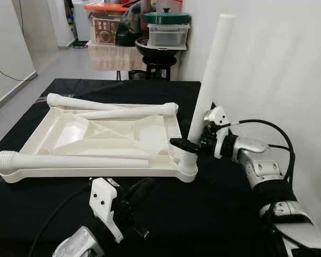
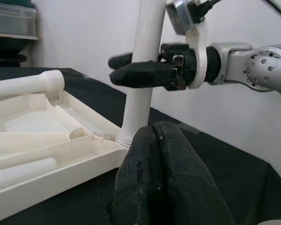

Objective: Building children table

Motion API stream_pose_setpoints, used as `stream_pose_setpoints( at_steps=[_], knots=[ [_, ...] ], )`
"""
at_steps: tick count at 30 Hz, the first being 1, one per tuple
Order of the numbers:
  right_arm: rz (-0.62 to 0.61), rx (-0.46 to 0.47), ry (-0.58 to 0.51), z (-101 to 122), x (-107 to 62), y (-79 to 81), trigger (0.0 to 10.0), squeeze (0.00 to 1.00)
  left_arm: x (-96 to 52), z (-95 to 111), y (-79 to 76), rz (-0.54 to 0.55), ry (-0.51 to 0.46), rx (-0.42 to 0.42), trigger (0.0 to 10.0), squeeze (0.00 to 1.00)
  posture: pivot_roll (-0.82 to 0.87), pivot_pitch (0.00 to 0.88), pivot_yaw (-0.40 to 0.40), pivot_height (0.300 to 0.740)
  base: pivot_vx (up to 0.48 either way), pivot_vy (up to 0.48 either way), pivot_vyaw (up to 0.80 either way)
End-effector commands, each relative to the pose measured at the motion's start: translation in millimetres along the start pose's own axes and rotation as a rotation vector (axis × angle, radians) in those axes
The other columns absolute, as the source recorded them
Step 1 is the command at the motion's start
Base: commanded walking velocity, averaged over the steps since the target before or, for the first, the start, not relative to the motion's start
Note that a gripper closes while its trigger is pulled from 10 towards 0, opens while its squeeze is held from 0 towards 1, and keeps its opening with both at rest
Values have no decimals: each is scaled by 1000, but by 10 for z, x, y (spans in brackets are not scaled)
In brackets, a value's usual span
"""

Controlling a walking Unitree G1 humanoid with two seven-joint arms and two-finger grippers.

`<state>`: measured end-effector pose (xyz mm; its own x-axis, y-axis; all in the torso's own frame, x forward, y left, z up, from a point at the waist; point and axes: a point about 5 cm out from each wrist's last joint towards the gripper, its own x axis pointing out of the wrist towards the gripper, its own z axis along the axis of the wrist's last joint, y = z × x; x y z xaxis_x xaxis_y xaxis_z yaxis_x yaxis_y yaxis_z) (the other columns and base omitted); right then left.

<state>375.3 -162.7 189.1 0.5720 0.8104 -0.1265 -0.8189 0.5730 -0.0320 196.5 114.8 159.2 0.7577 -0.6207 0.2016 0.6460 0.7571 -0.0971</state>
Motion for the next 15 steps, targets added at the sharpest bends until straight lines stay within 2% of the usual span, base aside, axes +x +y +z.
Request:
stream_pose_setpoints(
  at_steps=[1, 7, 11, 12, 14, 15],
  knots=[
    [41, 117, 4, -67, 60, 20, 10000, 0, -18, 2, 7, 1, 3, -7, 10000, 0, 57, 0, -93, 740, 0, 0, 0],
    [85, 179, -33, -83, 7, -15, 10000, 0, -22, -10, 35, 10, 5, -11, 10000, 0, 46, 0, -84, 740, 0, 0, 0],
    [97, 170, -24, -102, 3, -14, 10000, 0, -14, -18, 45, 9, 5, -11, 10000, 0, 43, 0, -84, 740, 0, 0, 0],
    [97, 171, -23, -104, 6, -17, 9216, 0, -12, -20, 46, 9, 4, -12, 10000, 0, 42, 0, -84, 740, 0, 0, 0],
    [97, 171, -23, -104, 6, -17, 9216, 0, -12, -20, 46, 9, 4, -12, 10000, 0, 42, 0, -84, 740, 0, 0, 0],
    [75, 168, -31, -97, 7, -34, 0, 0, -2, -27, 48, 10, 3, -12, 10000, 0, 41, 0, -90, 740, 0, 0, 0]
  ],
)
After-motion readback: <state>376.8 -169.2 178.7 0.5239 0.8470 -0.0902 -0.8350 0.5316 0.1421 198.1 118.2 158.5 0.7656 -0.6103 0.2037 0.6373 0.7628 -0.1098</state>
